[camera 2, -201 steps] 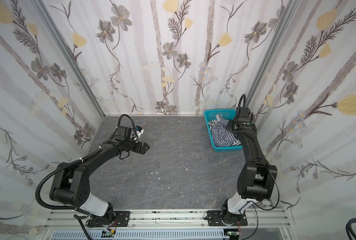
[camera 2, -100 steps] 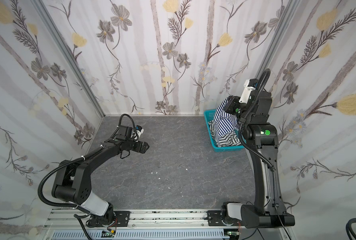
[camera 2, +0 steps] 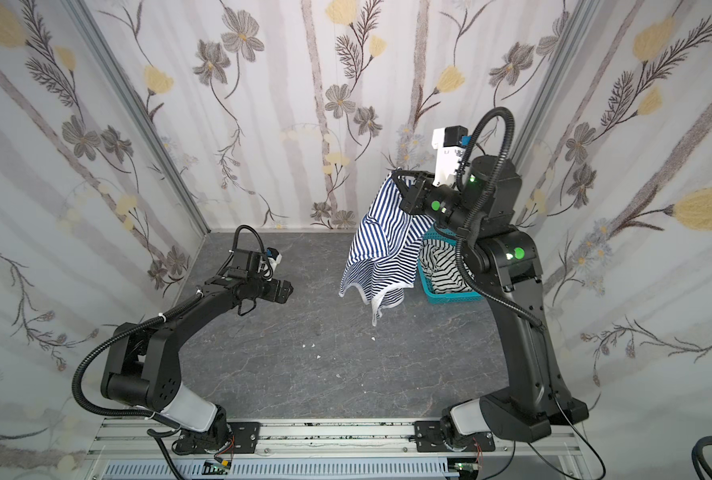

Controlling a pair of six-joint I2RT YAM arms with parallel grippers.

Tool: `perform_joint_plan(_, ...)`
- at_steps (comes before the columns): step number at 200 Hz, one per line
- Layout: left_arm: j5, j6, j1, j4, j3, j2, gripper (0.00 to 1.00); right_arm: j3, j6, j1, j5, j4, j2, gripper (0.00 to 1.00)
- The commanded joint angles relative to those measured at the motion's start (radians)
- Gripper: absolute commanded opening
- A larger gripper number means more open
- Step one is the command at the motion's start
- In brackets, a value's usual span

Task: Fold and stack tank tops
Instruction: Place the tank top at the center of the table.

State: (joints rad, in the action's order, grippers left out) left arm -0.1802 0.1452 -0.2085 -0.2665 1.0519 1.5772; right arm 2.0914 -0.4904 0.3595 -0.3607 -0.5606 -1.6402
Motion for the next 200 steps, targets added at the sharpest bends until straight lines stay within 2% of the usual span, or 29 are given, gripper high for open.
perform_joint_plan(1,0.011,-0.020,0.020,-0.003,0.011,-0.006,1.00,0.006,-0.063,0.028,-0.042,0.112,-0.087,0.00)
perform_joint_plan(21,0.004,-0.025,0.038,-0.004,0.010,-0.001,1.00,0.059,-0.113,0.038,-0.062,0.176,-0.193,0.00)
perform_joint_plan(54,-0.005,-0.026,0.049,-0.004,0.007,0.005,1.00,0.301,-0.163,0.071,-0.074,0.165,-0.353,0.00)
perform_joint_plan(74,-0.011,-0.025,0.052,-0.004,0.003,0.010,1.00,0.326,-0.189,0.078,-0.051,0.160,-0.371,0.00)
perform_joint_plan(95,-0.016,-0.025,0.051,-0.003,0.005,0.021,1.00,0.313,-0.182,0.085,0.013,0.059,-0.393,0.00)
perform_joint_plan(106,-0.023,-0.026,0.052,-0.003,0.007,0.027,1.00,0.266,-0.169,0.101,0.061,0.007,-0.397,0.00)
perform_joint_plan(125,-0.037,-0.026,0.052,-0.004,0.008,0.035,1.00,0.076,-0.162,0.134,0.122,-0.020,-0.378,0.00)
perform_joint_plan(163,-0.065,-0.006,0.050,-0.005,0.001,0.031,1.00,-0.375,-0.175,0.205,0.207,0.081,-0.303,0.00)
perform_joint_plan(182,-0.089,0.007,0.049,-0.009,-0.009,0.026,1.00,-0.487,-0.189,0.210,0.204,0.130,-0.302,0.00)
perform_joint_plan(200,-0.118,0.024,0.044,-0.017,-0.016,0.031,1.00,-0.528,-0.194,0.219,0.178,0.170,-0.326,0.00)
